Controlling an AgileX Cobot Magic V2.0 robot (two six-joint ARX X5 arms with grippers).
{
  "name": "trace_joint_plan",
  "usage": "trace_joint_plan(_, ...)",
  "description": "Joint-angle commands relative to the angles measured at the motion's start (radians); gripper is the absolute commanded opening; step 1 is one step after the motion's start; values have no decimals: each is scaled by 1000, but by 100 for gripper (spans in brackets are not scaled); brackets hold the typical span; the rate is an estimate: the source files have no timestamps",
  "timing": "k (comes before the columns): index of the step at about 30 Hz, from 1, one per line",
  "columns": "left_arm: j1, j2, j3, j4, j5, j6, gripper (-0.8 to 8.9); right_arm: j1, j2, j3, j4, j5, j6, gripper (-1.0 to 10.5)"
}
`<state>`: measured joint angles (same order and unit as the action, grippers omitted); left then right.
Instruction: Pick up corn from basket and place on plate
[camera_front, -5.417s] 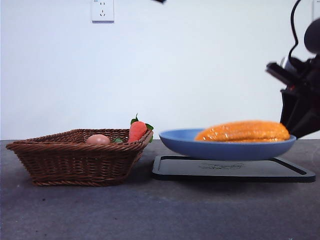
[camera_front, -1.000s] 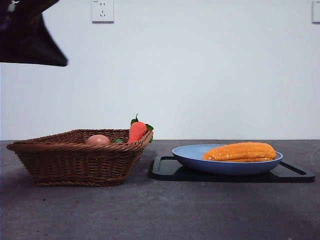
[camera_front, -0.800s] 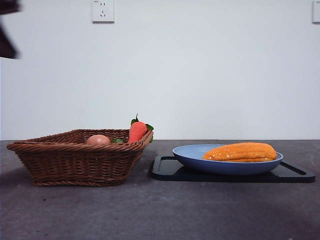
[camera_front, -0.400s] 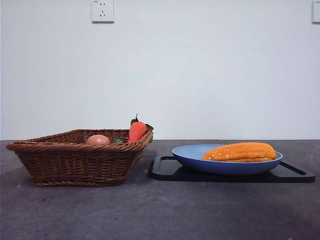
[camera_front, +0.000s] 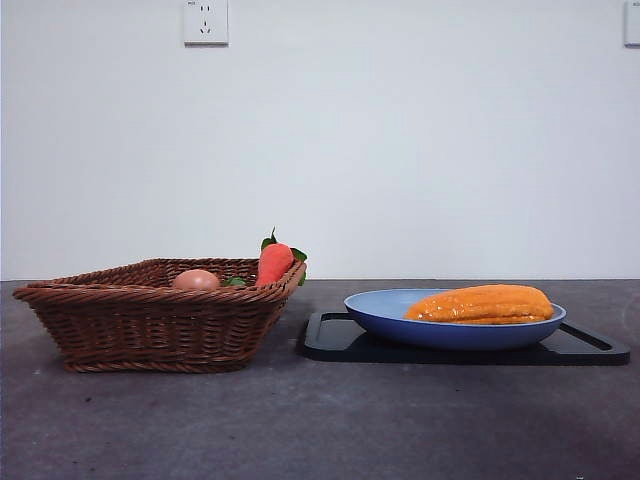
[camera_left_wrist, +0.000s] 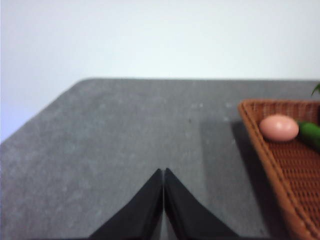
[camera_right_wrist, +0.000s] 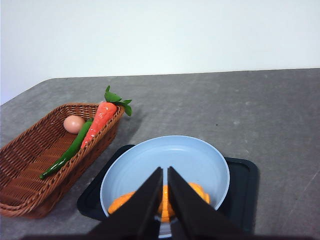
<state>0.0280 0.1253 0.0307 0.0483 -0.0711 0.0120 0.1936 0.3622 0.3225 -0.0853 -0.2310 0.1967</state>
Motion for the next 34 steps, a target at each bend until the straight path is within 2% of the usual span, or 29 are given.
trace_joint_plan(1,2,-37,-28,-43,5,-2,8,3,1,0,11,3,12,2)
trace_joint_plan(8,2,-123,-28,-231,7,-31,8,3,1,0,11,3,12,2)
trace_joint_plan(14,2,-122,-28,-234,27,-65,8,3,1,0,34,3,12,2)
trace_joint_plan(34,2,-121,-28,-234,27,-65,8,3,1,0,48,3,12,2)
